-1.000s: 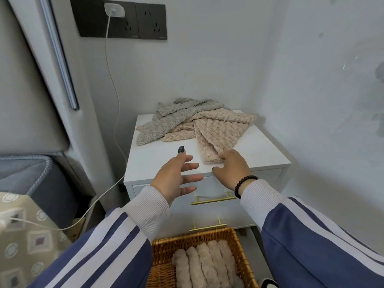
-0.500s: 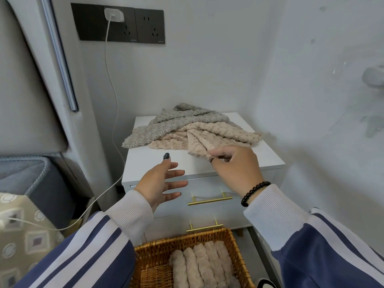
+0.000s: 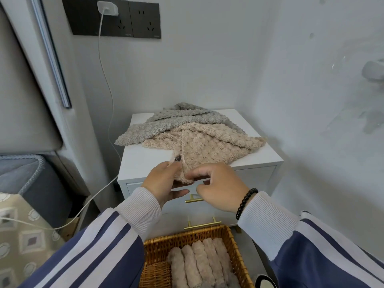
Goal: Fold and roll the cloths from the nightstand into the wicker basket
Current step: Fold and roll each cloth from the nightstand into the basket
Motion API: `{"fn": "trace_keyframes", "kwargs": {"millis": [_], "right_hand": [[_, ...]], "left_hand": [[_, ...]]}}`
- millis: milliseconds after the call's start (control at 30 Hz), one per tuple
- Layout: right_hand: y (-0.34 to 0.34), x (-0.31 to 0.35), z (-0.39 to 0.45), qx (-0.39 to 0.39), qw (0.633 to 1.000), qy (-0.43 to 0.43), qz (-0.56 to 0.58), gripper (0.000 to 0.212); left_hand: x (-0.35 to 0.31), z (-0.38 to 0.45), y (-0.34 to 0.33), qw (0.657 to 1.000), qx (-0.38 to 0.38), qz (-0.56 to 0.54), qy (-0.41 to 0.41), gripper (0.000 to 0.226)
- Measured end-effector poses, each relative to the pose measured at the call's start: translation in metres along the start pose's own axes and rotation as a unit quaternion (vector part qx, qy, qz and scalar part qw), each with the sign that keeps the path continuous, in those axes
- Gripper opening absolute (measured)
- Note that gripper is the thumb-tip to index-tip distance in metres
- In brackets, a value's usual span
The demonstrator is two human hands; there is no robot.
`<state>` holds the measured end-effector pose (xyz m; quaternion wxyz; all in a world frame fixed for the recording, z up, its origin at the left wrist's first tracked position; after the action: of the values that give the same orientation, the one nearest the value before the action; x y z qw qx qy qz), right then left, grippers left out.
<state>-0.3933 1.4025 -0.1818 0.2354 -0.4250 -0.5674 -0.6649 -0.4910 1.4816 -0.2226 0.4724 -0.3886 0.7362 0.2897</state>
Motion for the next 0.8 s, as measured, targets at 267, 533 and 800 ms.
{"fn": "trace_keyframes", "kwargs": {"millis": [267, 533, 800], "right_hand": [[0.032, 0.002, 0.017, -0.113, 0.991, 0.05, -0.05, 0.026], [0.078, -0.064, 0.05, -0.23, 0.954, -0.135, -0.139, 0.065], [0.098, -0.063, 0.051, -0.325, 0.933, -0.132, -0.078, 0.017]], "left_hand": [[-0.004, 0.005, 0.01, 0.999, -0.039, 0.018, 0.016, 0.014], [-0.004, 0.005, 0.018, 0.998, -0.044, -0.003, 0.047, 0.012], [0.001, 0.013, 0.023, 0.998, -0.043, -0.032, 0.019, 0.008]]}}
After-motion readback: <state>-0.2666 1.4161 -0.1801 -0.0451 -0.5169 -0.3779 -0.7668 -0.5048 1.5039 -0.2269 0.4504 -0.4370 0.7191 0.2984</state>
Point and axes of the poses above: each hand's wrist, its own z-axis towards the middle knuckle, its own y-axis out of the back of the hand, x = y × z, the point moved 7 cm from there along z, towards the middle knuckle, and after that the axes turned 10 degrees about z, right-handed, at the moved point
